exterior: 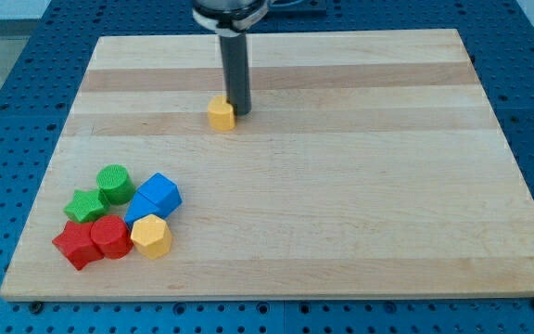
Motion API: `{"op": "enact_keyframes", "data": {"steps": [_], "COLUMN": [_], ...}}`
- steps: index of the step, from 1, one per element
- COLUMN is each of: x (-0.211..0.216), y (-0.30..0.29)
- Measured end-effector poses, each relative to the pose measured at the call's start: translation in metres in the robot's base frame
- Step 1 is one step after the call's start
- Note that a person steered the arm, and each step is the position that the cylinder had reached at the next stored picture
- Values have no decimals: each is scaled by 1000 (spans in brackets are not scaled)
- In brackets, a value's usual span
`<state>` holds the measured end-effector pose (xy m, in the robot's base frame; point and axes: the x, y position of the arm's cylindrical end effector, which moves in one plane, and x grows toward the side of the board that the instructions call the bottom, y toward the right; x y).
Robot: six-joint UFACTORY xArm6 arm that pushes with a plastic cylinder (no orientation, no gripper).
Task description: Push the yellow heart towards the group of blocks
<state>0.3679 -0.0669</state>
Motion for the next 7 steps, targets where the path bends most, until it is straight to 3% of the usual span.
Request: {"op": "enact_keyframes", "data": {"steps": [4,7], "x": [36,36], "y": [-103,-130]}}
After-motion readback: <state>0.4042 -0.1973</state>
